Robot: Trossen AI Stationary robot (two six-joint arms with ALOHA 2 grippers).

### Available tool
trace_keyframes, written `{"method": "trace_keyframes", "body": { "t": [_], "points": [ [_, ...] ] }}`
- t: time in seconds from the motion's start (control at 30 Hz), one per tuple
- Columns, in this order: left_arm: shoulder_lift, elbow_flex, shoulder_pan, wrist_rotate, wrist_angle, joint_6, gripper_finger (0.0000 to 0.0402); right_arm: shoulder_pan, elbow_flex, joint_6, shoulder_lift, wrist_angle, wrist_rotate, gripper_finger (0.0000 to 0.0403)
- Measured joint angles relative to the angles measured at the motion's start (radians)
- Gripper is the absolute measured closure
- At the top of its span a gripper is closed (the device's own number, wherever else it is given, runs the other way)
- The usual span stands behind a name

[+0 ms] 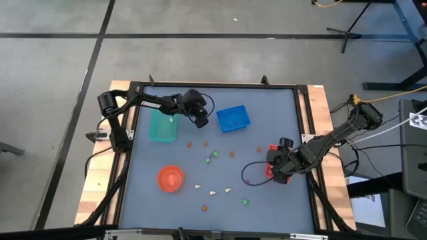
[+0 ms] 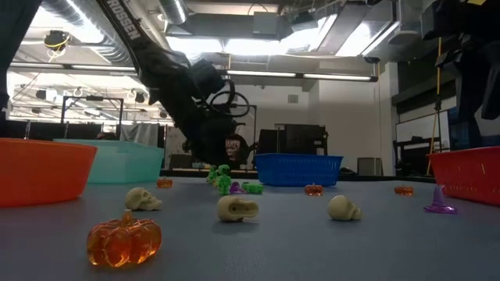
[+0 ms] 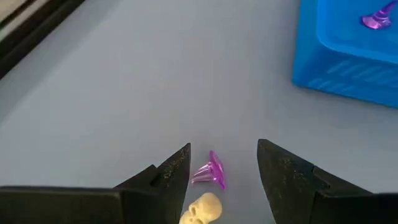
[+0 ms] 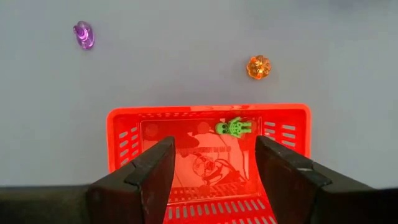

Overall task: Sort Halloween decoration
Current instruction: Put the purple hat toy into the blue bin

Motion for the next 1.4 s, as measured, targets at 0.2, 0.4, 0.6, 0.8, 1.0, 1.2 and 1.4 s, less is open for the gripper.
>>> {"method": "trace_keyframes", "body": {
  "t": [0.2,0.4,0.6,0.8,1.0,1.2,1.4],
  "points": [
    [0.004,0.001,0.0,-0.025,0.001,0.0,0.0232,0.0,0.0,0.0,0.0,0.012,0.001,0.0182],
    [0.006,0.001,0.0,-0.027,0.0,0.002,0.0232,0.0,0.0,0.0,0.0,0.02,0.001,0.0182],
    [0.007,0.001,0.0,-0.051,-0.002,0.007,0.0232,0.0,0.0,0.0,0.0,0.02,0.001,0.0182],
    [0.021,0.001,0.0,-0.051,-0.008,0.007,0.0232,0.0,0.0,0.0,0.0,0.02,0.001,0.0182],
    [0.06,0.001,0.0,-0.047,-0.001,0.006,0.0232,0.0,0.0,0.0,0.0,0.022,0.002,0.0182],
    [0.062,0.001,0.0,-0.047,-0.006,0.007,0.0238,0.0,0.0,0.0,0.0,0.022,0.002,0.0182],
    [0.062,0.001,-0.001,-0.043,-0.013,0.007,0.0268,0.0,0.0,0.0,0.0,0.022,0.002,0.0182]
  ]
}}
